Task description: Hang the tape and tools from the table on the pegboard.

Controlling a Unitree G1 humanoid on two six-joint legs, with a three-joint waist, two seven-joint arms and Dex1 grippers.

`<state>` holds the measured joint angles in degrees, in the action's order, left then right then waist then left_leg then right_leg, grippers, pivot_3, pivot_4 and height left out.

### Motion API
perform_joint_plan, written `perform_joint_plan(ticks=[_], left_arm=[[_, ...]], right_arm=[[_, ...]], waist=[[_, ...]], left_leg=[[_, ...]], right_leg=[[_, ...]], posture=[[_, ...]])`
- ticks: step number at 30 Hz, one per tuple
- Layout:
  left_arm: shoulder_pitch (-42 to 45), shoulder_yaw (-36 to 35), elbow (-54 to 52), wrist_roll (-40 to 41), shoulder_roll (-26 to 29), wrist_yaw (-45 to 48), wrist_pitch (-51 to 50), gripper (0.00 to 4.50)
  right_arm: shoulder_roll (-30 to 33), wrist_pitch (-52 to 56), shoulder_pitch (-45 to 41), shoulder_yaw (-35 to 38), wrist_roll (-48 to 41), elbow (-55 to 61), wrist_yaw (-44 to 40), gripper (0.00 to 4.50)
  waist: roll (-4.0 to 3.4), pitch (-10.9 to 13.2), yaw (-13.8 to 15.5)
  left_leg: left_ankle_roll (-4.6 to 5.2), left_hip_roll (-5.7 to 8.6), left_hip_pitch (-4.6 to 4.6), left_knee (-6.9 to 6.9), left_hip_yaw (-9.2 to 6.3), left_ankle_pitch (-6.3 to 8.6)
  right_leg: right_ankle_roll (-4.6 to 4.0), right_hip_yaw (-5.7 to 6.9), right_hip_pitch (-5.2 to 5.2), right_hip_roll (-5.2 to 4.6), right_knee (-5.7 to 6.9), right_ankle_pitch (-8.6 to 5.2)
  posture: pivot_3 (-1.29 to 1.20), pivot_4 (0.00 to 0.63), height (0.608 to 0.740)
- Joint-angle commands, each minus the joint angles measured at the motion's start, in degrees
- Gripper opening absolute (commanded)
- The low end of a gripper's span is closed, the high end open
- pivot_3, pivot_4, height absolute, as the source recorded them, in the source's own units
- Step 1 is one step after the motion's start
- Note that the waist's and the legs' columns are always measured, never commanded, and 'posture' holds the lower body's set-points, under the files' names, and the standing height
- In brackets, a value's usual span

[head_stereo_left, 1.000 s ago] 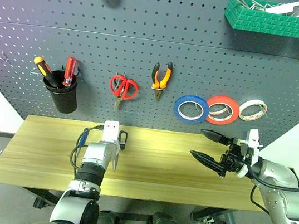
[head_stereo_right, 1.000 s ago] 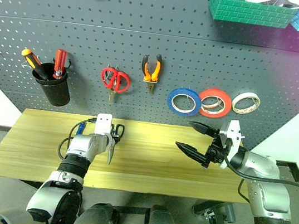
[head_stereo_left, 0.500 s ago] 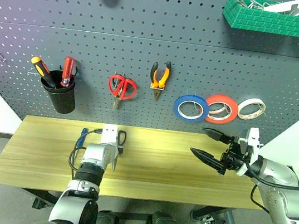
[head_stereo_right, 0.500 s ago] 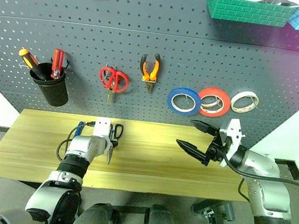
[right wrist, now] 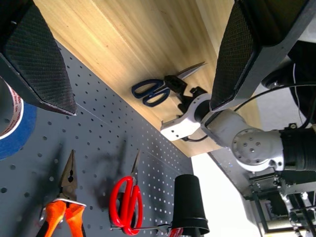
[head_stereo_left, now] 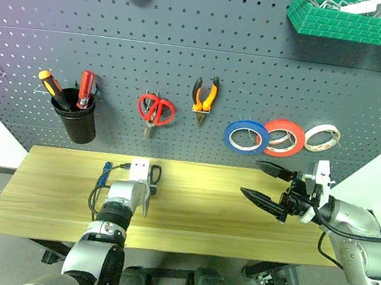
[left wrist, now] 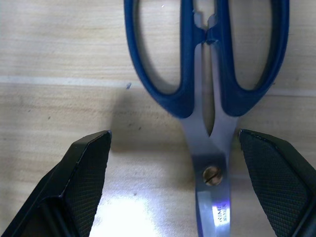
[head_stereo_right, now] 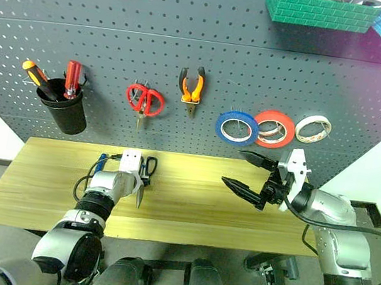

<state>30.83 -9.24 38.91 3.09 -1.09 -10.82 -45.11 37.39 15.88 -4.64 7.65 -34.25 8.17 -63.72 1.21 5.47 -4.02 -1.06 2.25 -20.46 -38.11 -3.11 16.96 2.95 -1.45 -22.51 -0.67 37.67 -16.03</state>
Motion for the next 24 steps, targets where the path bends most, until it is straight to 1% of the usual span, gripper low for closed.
perform_joint_plan(ticks=[1, 9, 12, 13, 15, 19, 20, 24], left_arm=[[1.22, 0.36, 0.0, -0.16, 0.17, -0.08, 0.77, 4.35], [1.38, 0.33, 0.65, 0.11, -0.13, 0.4, 0.94, 4.35], [1.45, -0.05, 0.84, 0.18, -0.21, -0.07, 0.54, 3.72], [1.45, -0.17, 0.85, 0.13, -0.25, -0.39, 0.29, 3.43], [1.36, -0.4, 0.98, 0.17, -0.33, -0.7, 0.21, 2.8], [1.34, -0.56, 1.37, 0.12, -0.4, -0.89, -0.19, 1.37], [1.36, -0.68, 1.35, 0.15, -0.46, -1.05, -0.37, 1.1], [0.91, -1.89, 1.51, 0.92, -0.83, -1.82, -1.2, 1.07]], right_arm=[[1.66, -0.13, 0.04, 2.25, -1.42, 1.99, -1.51, 4.49], [2.67, -1.07, 0.74, 2.47, -0.19, 0.99, -2.37, 4.49], [2.48, -1.19, 0.7, 2.38, -0.03, 1.19, -2.2, 4.5], [2.34, -1.1, 0.71, 2.42, -0.09, 1.45, -2.02, 4.5], [2.22, -1.03, 0.71, 2.42, -0.11, 1.72, -1.82, 4.5], [2.38, -1.36, 0.22, 2.55, 0.17, 1.4, -1.67, 4.5], [2.36, -1.25, -0.08, 2.63, 0.11, 1.19, -1.55, 4.5], [2.22, -1.42, -0.65, 2.58, 0.34, 0.9, -1.2, 4.5]], waist=[[-0.01, 0.02, -0.01], [-0.03, 0.04, -0.03], [-0.03, 0.05, -0.04], [-0.03, 0.05, -0.04], [-0.02, 0.05, -0.06], [-0.02, 0.05, -0.07], [-0.02, 0.05, -0.06], [-0.03, 0.05, -0.07]], left_leg=[[0.0, 0.0, -0.01, 0.0, 0.0, 0.0], [0.02, 0.0, -0.04, 0.02, 0.0, 0.02], [0.02, 0.0, -0.03, 0.02, 0.0, 0.02], [0.02, 0.0, -0.03, 0.02, 0.0, 0.02], [0.02, 0.0, -0.03, 0.02, 0.0, 0.02], [0.02, 0.0, -0.02, 0.02, 0.0, 0.02], [0.02, 0.0, -0.02, 0.02, 0.0, 0.02], [0.02, 0.0, -0.01, 0.02, 0.01, 0.02]], right_leg=[[0.01, 0.0, 0.0, 0.0, -0.02, 0.01], [0.07, 0.0, 0.01, -0.02, -0.12, 0.04], [0.08, 0.0, 0.01, -0.02, -0.13, 0.05], [0.08, 0.0, 0.02, -0.02, -0.13, 0.05], [0.08, 0.0, 0.02, -0.02, -0.13, 0.05], [0.08, 0.0, 0.02, -0.02, -0.13, 0.04], [0.09, 0.0, 0.03, -0.02, -0.13, 0.05], [0.1, 0.0, 0.04, -0.02, -0.15, 0.05]], posture=[[-0.2, 0.075, 0.73], [-0.2, 0.075, 0.73], [-0.2, 0.077, 0.73], [-0.2, 0.077, 0.73], [-0.21, 0.077, 0.73], [-0.2, 0.077, 0.73], [-0.2, 0.077, 0.73], [-0.2, 0.078, 0.73]])
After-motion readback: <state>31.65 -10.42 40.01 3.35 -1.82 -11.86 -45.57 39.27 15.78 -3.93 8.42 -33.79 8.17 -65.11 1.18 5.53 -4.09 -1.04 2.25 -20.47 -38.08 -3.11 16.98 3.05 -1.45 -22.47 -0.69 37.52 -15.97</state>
